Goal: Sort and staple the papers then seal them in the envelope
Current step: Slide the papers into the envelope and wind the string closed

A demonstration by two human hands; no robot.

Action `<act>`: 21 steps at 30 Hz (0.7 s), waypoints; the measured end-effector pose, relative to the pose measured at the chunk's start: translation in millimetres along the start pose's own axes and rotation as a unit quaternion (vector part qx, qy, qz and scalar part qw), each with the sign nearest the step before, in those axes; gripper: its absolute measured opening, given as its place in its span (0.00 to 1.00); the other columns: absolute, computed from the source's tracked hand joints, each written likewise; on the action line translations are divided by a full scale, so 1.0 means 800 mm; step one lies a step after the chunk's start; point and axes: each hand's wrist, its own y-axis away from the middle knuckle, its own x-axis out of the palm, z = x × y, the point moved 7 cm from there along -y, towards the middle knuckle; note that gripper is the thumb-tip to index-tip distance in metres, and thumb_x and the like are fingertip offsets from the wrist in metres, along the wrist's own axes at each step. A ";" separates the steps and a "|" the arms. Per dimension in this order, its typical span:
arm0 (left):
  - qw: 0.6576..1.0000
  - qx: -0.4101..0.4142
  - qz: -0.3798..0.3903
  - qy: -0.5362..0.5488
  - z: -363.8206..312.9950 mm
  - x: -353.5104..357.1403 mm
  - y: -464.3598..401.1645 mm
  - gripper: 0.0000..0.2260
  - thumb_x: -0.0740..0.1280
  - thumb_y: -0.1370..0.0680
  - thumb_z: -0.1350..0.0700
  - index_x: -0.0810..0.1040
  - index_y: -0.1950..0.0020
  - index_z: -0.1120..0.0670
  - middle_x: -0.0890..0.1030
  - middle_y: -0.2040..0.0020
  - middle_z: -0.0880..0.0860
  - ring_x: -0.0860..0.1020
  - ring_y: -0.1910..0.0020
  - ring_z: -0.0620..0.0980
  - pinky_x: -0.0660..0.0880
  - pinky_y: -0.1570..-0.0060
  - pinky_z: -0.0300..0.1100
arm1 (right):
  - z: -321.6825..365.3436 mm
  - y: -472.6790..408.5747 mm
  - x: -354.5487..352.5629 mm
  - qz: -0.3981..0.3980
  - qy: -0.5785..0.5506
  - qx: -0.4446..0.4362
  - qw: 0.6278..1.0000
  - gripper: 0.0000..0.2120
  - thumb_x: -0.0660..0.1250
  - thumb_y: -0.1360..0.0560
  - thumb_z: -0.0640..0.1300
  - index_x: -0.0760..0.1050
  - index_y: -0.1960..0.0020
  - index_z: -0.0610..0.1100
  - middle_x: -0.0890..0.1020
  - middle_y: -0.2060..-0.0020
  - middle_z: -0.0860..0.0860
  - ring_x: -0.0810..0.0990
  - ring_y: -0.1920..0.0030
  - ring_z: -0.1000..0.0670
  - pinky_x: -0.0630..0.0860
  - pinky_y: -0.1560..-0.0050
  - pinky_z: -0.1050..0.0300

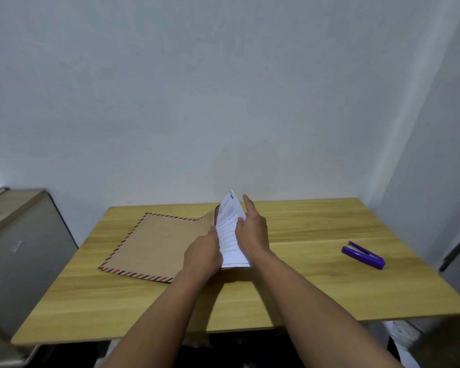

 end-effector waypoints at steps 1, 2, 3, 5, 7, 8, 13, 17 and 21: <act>1.000 0.000 0.002 0.003 -0.002 -0.001 0.001 0.27 0.62 0.22 0.62 0.62 0.23 0.55 0.82 0.47 0.57 0.72 0.58 0.54 0.64 0.70 0.43 | -0.003 0.002 0.004 0.005 0.000 0.004 1.000 0.33 0.58 0.18 0.35 0.59 0.17 0.56 0.78 0.56 0.44 0.77 0.61 0.45 0.76 0.59 0.50; 1.000 -0.003 0.004 0.001 -0.003 -0.001 0.001 0.28 0.62 0.23 0.62 0.62 0.23 0.56 0.82 0.47 0.57 0.72 0.59 0.54 0.64 0.69 0.44 | -0.005 0.004 0.007 0.011 0.002 0.009 1.000 0.32 0.58 0.18 0.36 0.59 0.17 0.56 0.78 0.56 0.45 0.77 0.60 0.45 0.76 0.59 0.49; 1.000 -0.006 0.004 -0.004 -0.003 -0.001 0.000 0.28 0.62 0.24 0.62 0.63 0.23 0.56 0.82 0.49 0.57 0.72 0.59 0.54 0.65 0.69 0.44 | -0.007 0.006 0.008 0.015 0.004 0.015 1.000 0.32 0.59 0.18 0.37 0.59 0.18 0.56 0.79 0.55 0.45 0.79 0.59 0.45 0.77 0.58 0.49; 1.000 -0.013 0.005 -0.014 0.001 0.001 0.001 0.27 0.63 0.24 0.61 0.64 0.25 0.56 0.81 0.52 0.55 0.73 0.60 0.54 0.65 0.70 0.44 | -0.009 0.010 0.008 0.023 0.011 0.019 1.000 0.31 0.61 0.18 0.40 0.58 0.18 0.55 0.81 0.50 0.45 0.81 0.51 0.43 0.80 0.53 0.48; 1.000 -0.021 0.003 -0.018 0.004 0.003 0.002 0.26 0.63 0.23 0.60 0.63 0.25 0.56 0.77 0.56 0.53 0.73 0.61 0.54 0.65 0.70 0.44 | -0.011 0.013 0.004 0.018 0.024 0.014 0.999 0.31 0.64 0.19 0.42 0.60 0.19 0.53 0.80 0.42 0.46 0.80 0.41 0.43 0.80 0.44 0.46; 1.000 -0.023 0.000 -0.018 0.004 0.004 0.002 0.26 0.64 0.23 0.60 0.63 0.25 0.56 0.75 0.57 0.51 0.73 0.62 0.54 0.65 0.71 0.44 | -0.013 0.014 -0.001 0.013 0.032 0.015 0.999 0.30 0.66 0.20 0.42 0.63 0.20 0.51 0.80 0.41 0.47 0.79 0.40 0.44 0.79 0.43 0.46; 0.999 -0.030 -0.011 -0.017 0.004 0.005 0.005 0.30 0.63 0.23 0.61 0.59 0.22 0.56 0.77 0.56 0.53 0.73 0.62 0.55 0.66 0.68 0.45 | -0.022 0.009 -0.015 0.015 0.050 0.039 0.998 0.08 0.67 0.24 0.38 0.81 0.49 0.46 0.83 0.59 0.51 0.82 0.56 0.46 0.81 0.56 0.50; 1.000 -0.029 -0.002 -0.013 0.004 0.008 0.008 0.29 0.63 0.24 0.61 0.61 0.23 0.55 0.81 0.50 0.56 0.72 0.60 0.56 0.67 0.64 0.46 | -0.034 0.006 -0.011 0.013 0.043 0.093 0.995 0.09 0.66 0.29 0.38 0.76 0.65 0.49 0.83 0.61 0.54 0.82 0.58 0.48 0.82 0.58 0.48; 1.000 -0.024 0.016 -0.005 -0.001 0.009 0.007 0.25 0.64 0.24 0.60 0.66 0.27 0.55 0.82 0.48 0.56 0.72 0.58 0.56 0.69 0.63 0.46 | -0.040 0.003 0.006 0.025 0.047 0.107 0.993 0.07 0.65 0.32 0.37 0.73 0.67 0.46 0.82 0.65 0.52 0.80 0.62 0.46 0.76 0.63 0.52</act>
